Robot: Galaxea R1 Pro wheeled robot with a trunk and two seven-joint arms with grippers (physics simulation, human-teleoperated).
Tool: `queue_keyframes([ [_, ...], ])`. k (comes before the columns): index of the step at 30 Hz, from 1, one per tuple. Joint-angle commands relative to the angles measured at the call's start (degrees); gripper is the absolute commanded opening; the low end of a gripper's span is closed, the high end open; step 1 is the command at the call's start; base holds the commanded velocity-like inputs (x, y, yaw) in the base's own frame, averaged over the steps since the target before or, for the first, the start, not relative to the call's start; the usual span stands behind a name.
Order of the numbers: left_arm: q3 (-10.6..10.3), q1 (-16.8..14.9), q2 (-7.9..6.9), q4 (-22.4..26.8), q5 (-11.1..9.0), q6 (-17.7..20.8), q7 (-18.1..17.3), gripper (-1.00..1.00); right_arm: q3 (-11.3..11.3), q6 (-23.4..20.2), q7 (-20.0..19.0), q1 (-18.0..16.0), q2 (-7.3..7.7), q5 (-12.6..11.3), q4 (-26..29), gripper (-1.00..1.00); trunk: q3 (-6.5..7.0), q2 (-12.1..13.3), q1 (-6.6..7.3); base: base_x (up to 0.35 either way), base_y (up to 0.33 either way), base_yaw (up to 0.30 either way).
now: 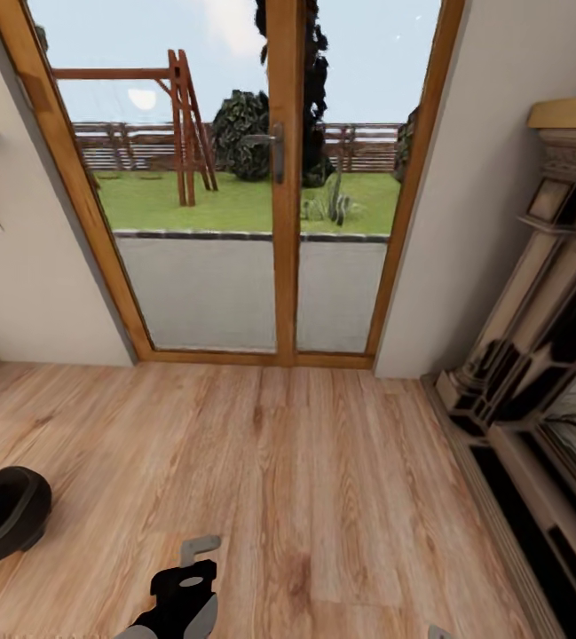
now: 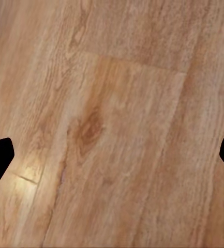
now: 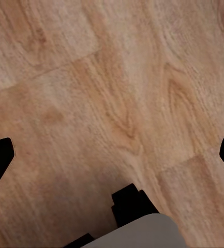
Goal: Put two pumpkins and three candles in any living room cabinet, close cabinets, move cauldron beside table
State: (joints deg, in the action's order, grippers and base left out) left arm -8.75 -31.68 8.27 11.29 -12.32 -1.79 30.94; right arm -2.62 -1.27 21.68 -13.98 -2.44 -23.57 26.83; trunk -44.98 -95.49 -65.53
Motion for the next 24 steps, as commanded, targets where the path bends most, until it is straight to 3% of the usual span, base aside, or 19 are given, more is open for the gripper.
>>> queue_keyframes([
  [1, -0.5, 0.0, 0.18, 0.0, -0.6, -0.2, 0.3, 1.00, -0.3, -0.1, 0.4, 0.0, 0.05, -0.3, 0.1, 1.00, -0.05, 0.0, 0.00, 0.031, -0.022, 0.259],
  [13, -0.5, 0.0, 0.43, 0.0, -0.6, -0.2, 0.3, 1.00, -0.3, -0.1, 0.4, 0.0, -0.02, -0.3, 0.1, 1.00, -0.05, 0.0, 0.00, 0.027, -0.015, 0.283],
  [24, -0.5, 0.0, 0.43, 0.0, -0.6, -0.1, 0.3, 1.00, -0.3, -0.1, 0.4, 0.0, -0.05, -0.2, 0.1, 1.00, -0.05, 0.0, 0.00, 0.287, -0.161, 0.287],
])
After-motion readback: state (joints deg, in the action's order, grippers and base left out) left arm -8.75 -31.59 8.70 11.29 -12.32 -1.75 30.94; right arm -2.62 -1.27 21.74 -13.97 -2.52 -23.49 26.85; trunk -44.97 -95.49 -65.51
